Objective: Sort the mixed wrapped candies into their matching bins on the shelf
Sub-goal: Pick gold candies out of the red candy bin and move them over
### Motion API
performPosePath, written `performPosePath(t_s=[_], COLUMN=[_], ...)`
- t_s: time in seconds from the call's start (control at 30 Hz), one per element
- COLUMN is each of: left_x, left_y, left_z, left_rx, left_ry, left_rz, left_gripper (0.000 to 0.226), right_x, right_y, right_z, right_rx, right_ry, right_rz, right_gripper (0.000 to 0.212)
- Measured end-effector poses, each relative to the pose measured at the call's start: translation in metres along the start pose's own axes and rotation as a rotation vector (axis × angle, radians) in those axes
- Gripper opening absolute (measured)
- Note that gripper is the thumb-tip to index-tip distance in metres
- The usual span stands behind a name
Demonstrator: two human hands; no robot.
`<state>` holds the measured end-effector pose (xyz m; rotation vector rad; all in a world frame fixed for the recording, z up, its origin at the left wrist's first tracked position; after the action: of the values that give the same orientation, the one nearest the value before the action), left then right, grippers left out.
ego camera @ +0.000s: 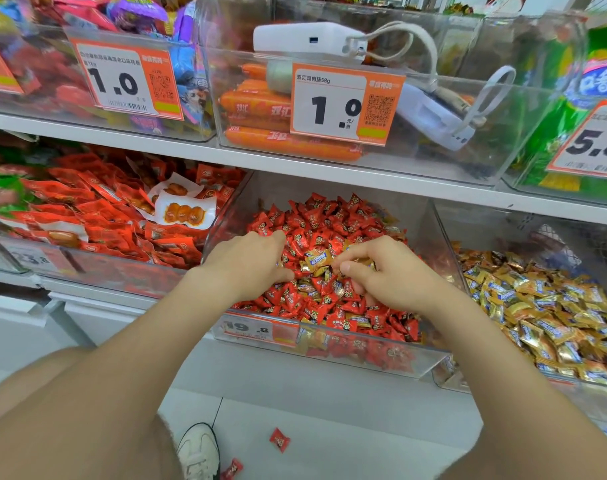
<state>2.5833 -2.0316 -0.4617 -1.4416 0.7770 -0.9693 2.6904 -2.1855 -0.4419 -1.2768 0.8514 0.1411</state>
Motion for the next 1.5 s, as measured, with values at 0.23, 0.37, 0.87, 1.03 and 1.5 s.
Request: performPosePath(t_s=[0.23, 0.37, 0.87, 1.03, 1.5], left_x=[-0.003, 0.0, 0.015, 0.022, 0.056], left_y=[0.026, 0.033, -0.021, -0.013, 0.009], left_z=[0.001, 0.004, -0.007, -0.004, 0.027], left_rx=[-0.161, -0.175, 0.099, 0.098, 0.11], left_ry=[-0.119, -0.107, -0.029, -0.057, 0.126], left_rz=[-0.031, -0.052, -0.344, -0.378, -0.241], left_gripper=[0.055, 0.044, 0.016, 0.052, 0.019], right_x=[0.02, 0.027, 0.027, 0.027, 0.018], right_y=[0.024, 0.015, -0.004, -0.019, -0.016], right_z=[-0.014, -0.015, -0.01, -0.006, 0.012], right_rx=[-0.277, -0.181, -0.012, 0.179, 0.258], right_ry=[0.047, 0.124, 0.124, 0.129, 0.104], right_rz=[-0.341, -0.554, -0.319, -0.301, -0.474], right_gripper=[0.01, 0.021, 0.049, 0.061, 0.05])
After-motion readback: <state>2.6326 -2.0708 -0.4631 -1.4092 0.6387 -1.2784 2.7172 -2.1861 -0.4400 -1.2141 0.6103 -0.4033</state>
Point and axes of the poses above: each hand's wrist, its own z-axis towards the middle knuckle, its own y-axis out of the palm, x = y × z, the point moved 10 cm from there along z, towards the middle knuckle, and after that the axes turned 2 degrees about x, right-handed, at the moved point
